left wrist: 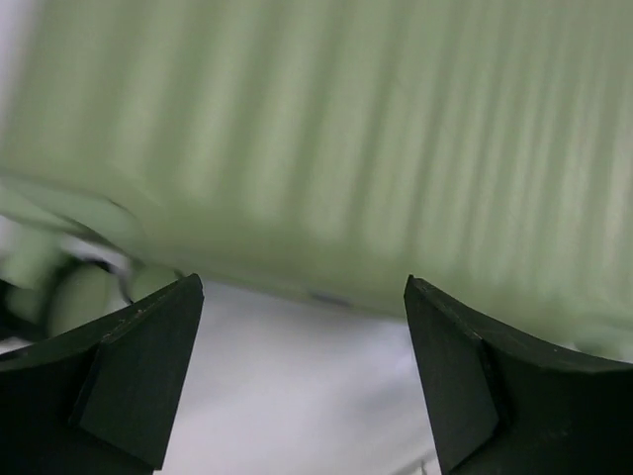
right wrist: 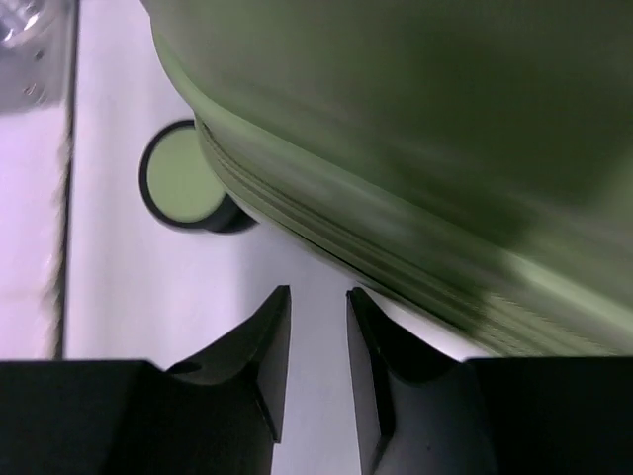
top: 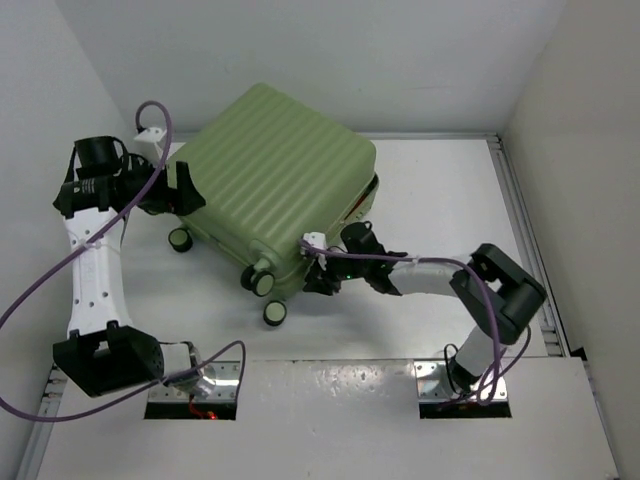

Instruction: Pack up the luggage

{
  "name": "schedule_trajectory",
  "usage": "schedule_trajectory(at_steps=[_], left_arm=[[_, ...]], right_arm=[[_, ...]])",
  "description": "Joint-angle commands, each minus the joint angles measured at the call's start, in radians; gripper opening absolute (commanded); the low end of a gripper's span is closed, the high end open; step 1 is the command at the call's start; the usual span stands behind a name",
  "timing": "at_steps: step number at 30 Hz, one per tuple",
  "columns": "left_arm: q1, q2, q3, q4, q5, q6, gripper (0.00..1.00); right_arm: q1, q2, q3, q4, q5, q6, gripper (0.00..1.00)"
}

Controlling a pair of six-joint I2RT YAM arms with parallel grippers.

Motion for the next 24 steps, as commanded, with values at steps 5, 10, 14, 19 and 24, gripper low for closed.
schedule_trajectory(at_steps=[5, 10, 14, 19, 24], left_arm=[[0.003, -0.053, 0.015, -0.410, 0.066, 0.389, 0.92], [-0.027, -0.114, 0.004, -0.410, 0.021, 0.431, 0.97], [-0.075, -0.128, -0.005, -0.410, -0.083, 0.523, 1.00], [-0.116, -0.090, -0.026, -0.410, -0.189, 0.629, 1.00], [-0.125, -0.007, -0.048, -0.401, -0.160, 0.669, 1.00]], right_arm=[[0.050, 0.190, 0.310, 0.274, 0.194, 0.109, 0.34], [0.057, 0.264, 0.418, 0.300, 0.278, 0.123, 0.37], [0.050, 0.250, 0.394, 0.326, 0.262, 0.160, 0.44], [0.005, 0.124, 0.254, 0.371, 0.121, 0.221, 0.58], [-0.050, -0.026, 0.180, 0.285, 0.162, 0.287, 0.64]])
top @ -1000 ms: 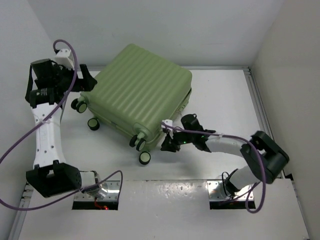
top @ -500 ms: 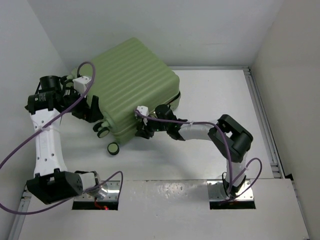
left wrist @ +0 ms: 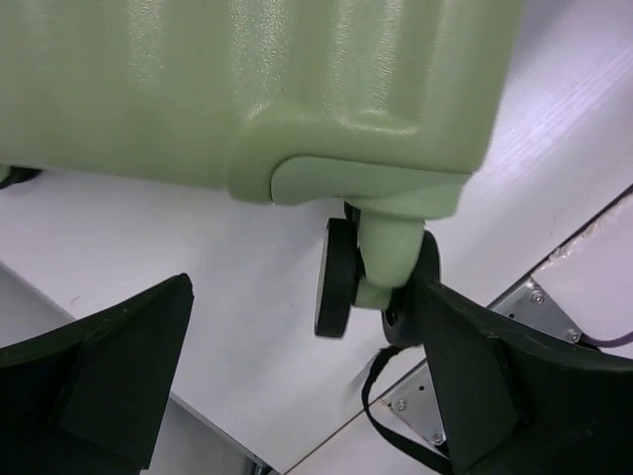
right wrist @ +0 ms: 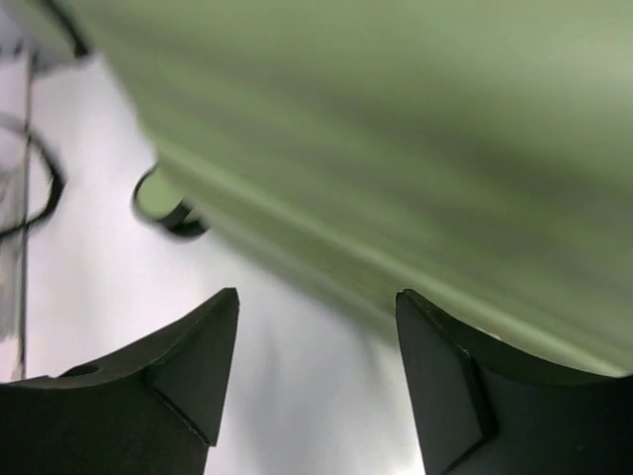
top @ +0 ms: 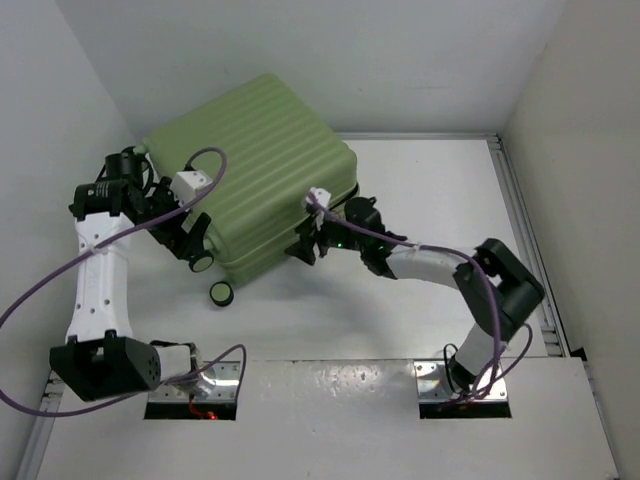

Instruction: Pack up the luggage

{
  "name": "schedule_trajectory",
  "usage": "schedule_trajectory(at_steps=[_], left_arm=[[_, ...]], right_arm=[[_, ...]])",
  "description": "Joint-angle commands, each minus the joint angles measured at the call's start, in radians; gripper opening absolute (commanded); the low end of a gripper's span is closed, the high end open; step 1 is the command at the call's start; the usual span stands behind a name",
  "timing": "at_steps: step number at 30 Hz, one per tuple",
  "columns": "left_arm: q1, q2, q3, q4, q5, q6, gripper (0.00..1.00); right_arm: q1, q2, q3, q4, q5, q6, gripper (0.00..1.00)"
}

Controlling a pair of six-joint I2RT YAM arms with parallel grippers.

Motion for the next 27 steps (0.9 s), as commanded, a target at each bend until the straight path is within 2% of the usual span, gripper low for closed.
schedule_trajectory(at_steps=[1, 5, 9, 14, 20, 22, 24, 27], left_arm=[[-0.016, 0.043, -0.009, 0.008, 0.014, 0.054, 1.00], [-0.041, 0.073, -0.029, 0.017, 0.059, 0.025, 1.00], [-0.105, 0.073, -0.064, 0.053, 0.059, -0.004, 1.00], [-0.154, 0.063, -0.115, 0.138, 0.070, -0.088, 1.00], [-0.197, 0.063, -0.170, 0.198, 0.025, -0.162, 0.87], [-0.207, 0.063, -0.179, 0.208, 0.025, -0.173, 0.79], [-0.216, 0.063, -0.189, 0.218, 0.025, -0.173, 0.73], [-0.225, 0.063, -0.198, 0.229, 0.025, -0.182, 0.71]], right_arm=[[-0.051, -0.120, -0.030, 0.028, 0.067, 0.054, 0.65], [-0.127, -0.184, -0.049, -0.078, 0.146, 0.091, 0.65], [-0.222, -0.174, -0.052, -0.178, 0.168, 0.104, 0.65], [-0.272, -0.146, -0.065, -0.183, 0.187, 0.091, 0.64], [-0.279, -0.112, -0.111, -0.105, 0.106, 0.068, 0.66], [-0.272, -0.097, -0.111, -0.081, 0.085, 0.094, 0.67], [-0.275, -0.085, -0.110, -0.033, -0.016, 0.135, 0.68], [-0.286, -0.051, -0.107, 0.047, -0.185, 0.213, 0.68]])
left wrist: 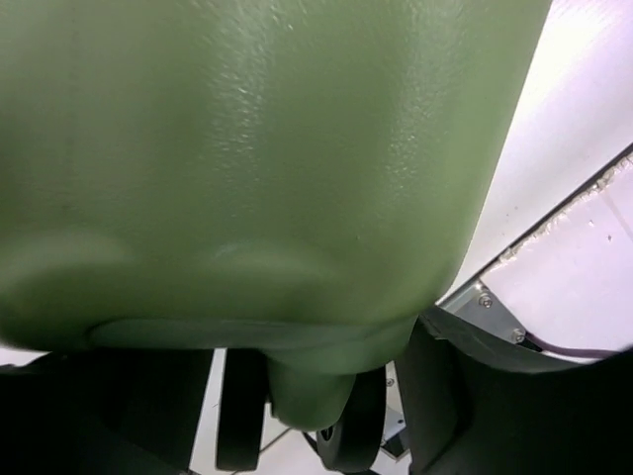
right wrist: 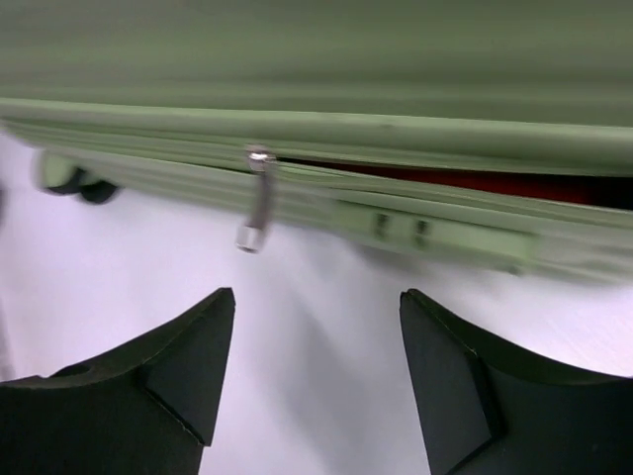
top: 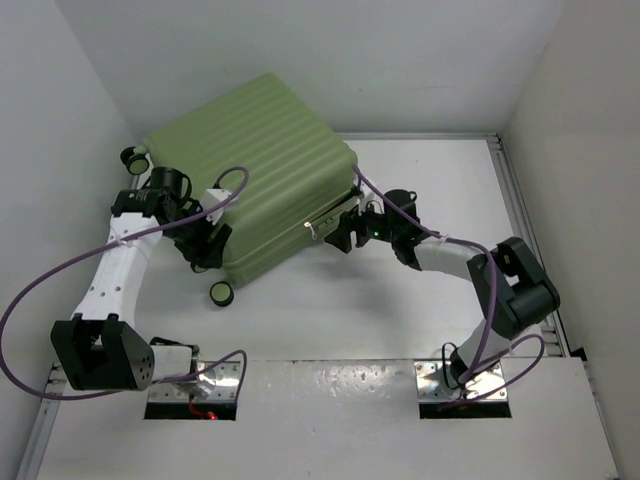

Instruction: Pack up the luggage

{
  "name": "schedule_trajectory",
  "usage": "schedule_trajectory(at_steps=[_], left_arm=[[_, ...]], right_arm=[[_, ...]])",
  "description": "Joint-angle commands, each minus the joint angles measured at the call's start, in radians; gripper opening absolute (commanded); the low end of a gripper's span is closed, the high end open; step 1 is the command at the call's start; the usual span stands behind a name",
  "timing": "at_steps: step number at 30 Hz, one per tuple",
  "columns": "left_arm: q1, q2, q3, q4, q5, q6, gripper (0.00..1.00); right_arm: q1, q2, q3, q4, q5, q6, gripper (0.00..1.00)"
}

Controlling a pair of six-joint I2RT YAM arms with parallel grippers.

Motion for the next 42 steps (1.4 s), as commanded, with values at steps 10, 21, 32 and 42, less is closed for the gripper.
schedule_trajectory(at_steps=[10, 21, 32, 42], left_arm=[[-0.047, -0.003, -0.030, 0.151, 0.104, 0.003, 0.64], [-0.047, -0.003, -0.040, 0.182, 0.104, -0.019, 0.63], [-0.038, 0.015, -0.040, 0.191, 0.104, -0.019, 0.62], [-0.038, 0.025, -0.040, 0.191, 0.104, -0.019, 0.62]], right_arm=[[-0.058, 0.168, 0.062, 0.411, -0.506, 0.408, 0.67], [-0.053, 0.260, 0.104, 0.480, -0.372, 0.485, 0.59], [-0.037, 0.318, 0.121, 0.505, -0.311, 0.488, 0.53], [-0.013, 0.344, 0.136, 0.612, -0.350, 0.557, 0.51]])
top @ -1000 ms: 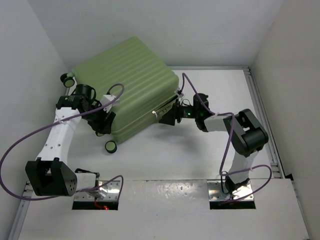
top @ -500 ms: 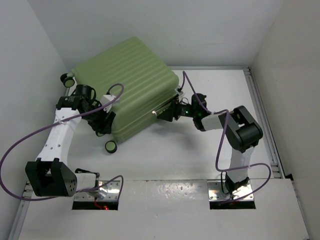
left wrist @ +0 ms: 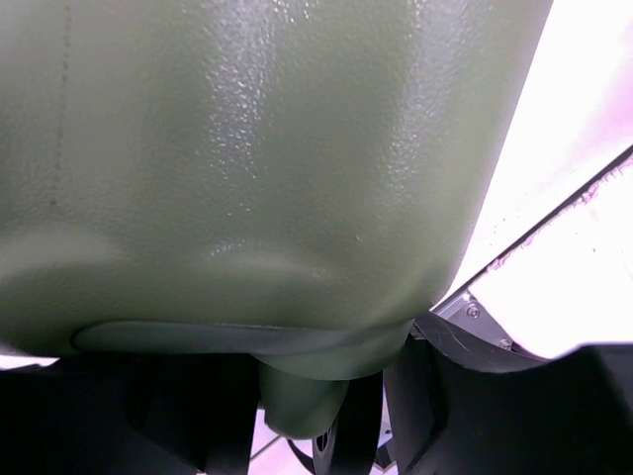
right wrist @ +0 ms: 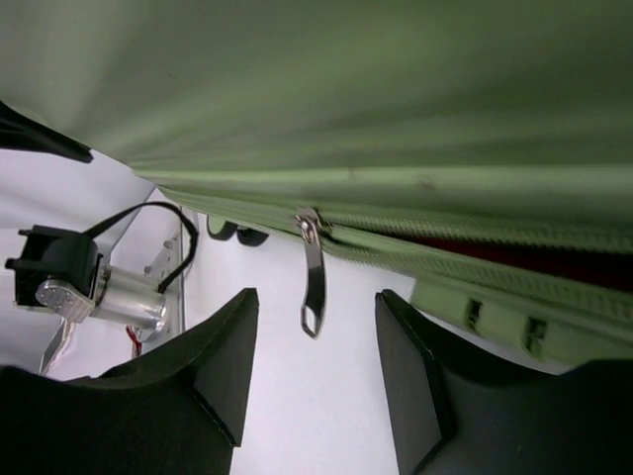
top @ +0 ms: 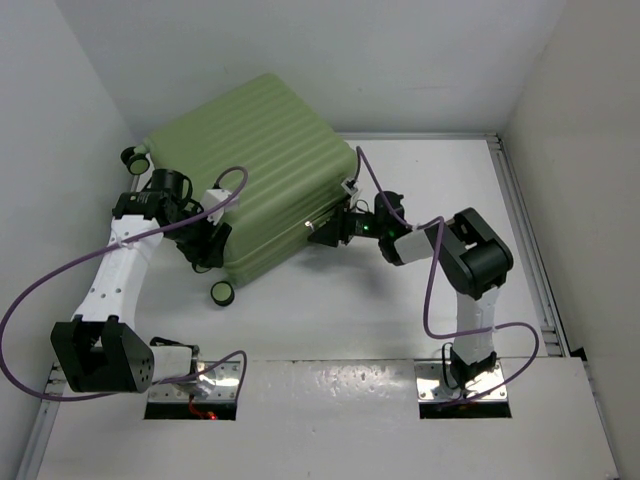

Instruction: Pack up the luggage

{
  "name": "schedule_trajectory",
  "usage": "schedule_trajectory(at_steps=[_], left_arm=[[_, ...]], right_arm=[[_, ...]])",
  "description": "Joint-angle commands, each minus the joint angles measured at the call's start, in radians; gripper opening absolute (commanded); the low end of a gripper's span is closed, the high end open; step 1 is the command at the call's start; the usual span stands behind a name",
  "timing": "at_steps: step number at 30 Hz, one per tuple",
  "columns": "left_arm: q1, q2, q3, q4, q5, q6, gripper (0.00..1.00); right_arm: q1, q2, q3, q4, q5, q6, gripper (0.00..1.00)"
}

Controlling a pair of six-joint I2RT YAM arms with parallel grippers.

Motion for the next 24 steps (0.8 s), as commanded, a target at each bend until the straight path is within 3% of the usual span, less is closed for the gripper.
schedule_trajectory(at_steps=[1, 6, 9, 15, 17, 24], left_arm=[[-0.032, 0.033, -0.012, 0.174, 0.101, 0.024, 0.62], [-0.032, 0.033, -0.021, 0.174, 0.101, 0.024, 0.62], [-0.032, 0.033, -0.021, 0.174, 0.101, 0.024, 0.62], [-0.023, 0.033, -0.030, 0.183, 0.101, 0.024, 0.59], [-0.023, 0.033, -0.039, 0.184, 0.101, 0.024, 0.56], [-0.023, 0.001, -0.110, 0.184, -0.006, 0.001, 0.26]], right_arm=[[0.010, -0.006, 0.052, 0.124, -0.006, 0.021, 0.51], [0.016, 0.007, 0.080, 0.128, 0.008, 0.028, 0.51], [0.017, 0.014, 0.092, 0.122, 0.014, 0.028, 0.42], [0.019, 0.033, 0.095, 0.107, 0.018, 0.007, 0.14], [0.024, 0.030, 0.096, 0.099, 0.037, -0.010, 0.02], [0.007, -0.035, 0.066, 0.044, 0.091, -0.120, 0.00]])
